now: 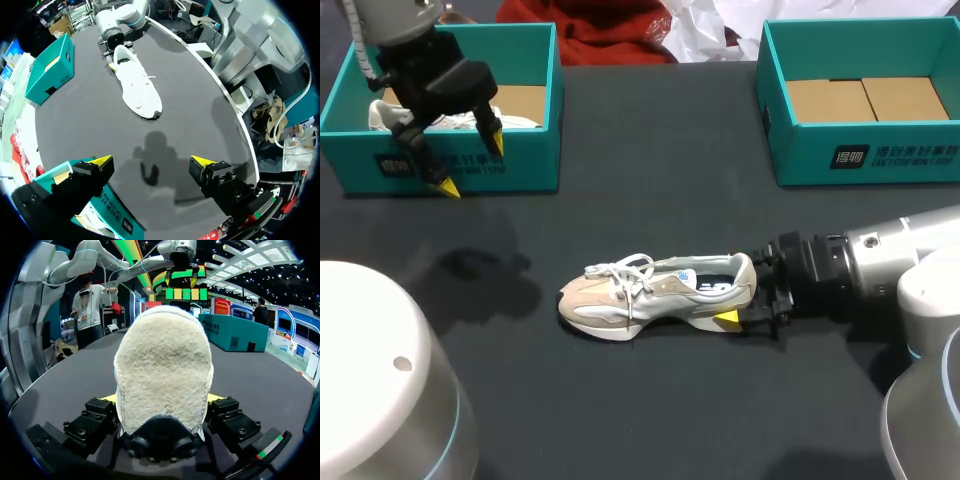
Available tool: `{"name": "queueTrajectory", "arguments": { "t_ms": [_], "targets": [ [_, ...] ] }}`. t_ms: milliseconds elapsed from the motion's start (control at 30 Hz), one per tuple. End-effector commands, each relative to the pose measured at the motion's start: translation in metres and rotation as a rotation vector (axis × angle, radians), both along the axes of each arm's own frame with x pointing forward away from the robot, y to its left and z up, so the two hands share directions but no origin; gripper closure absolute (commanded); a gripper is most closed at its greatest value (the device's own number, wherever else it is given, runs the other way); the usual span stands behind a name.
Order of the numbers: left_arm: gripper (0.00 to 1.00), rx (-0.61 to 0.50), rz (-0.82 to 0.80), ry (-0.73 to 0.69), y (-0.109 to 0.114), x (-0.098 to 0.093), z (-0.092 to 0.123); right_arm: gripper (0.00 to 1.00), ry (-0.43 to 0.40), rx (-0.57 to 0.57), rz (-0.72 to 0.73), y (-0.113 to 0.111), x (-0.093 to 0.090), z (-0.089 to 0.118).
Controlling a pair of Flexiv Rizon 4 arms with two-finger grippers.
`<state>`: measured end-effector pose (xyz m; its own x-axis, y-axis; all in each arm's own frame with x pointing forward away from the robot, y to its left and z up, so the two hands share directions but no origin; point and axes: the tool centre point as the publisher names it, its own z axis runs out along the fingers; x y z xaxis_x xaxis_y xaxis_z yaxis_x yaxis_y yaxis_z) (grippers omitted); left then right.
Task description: Take the shoe out of the shoebox, open the shoe tongue, remove and reinsert the insole, then place the shoe into the shoebox
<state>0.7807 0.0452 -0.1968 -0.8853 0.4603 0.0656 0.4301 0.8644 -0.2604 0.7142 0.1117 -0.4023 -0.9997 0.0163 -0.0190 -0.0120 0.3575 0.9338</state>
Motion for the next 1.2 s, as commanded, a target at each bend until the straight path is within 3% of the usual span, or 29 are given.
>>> {"name": "queueTrajectory", "arguments": {
  "t_ms": [33,133,233,367,667,1200],
  "targets": [
    [0.0,0.001,0.0,0.001,0.0,0.001,0.0,1.0,-0.001,-0.004,-0.002,0.003,0.001,-0.002],
    [0.0,-0.011,0.029,-0.026,-0.002,0.001,0.0,1.0,-0.001,-0.004,-0.002,0.003,0.001,-0.002],
    [0.0,-0.055,0.188,-0.108,-0.011,-0.005,0.004,1.0,-0.001,-0.004,-0.002,0.003,0.001,-0.002],
    [0.0,-0.067,0.468,-0.023,-0.02,-0.001,0.017,1.0,-0.001,-0.004,-0.002,0.003,0.001,-0.002],
    [0.0,-0.079,0.794,0.027,-0.036,-0.005,0.018,1.0,-0.001,-0.004,-0.002,0.003,0.001,-0.002],
    [0.0,-0.062,1.108,0.102,-0.121,-0.054,0.01,1.0,-0.001,-0.004,-0.002,0.003,0.001,-0.002]
  ]
}}
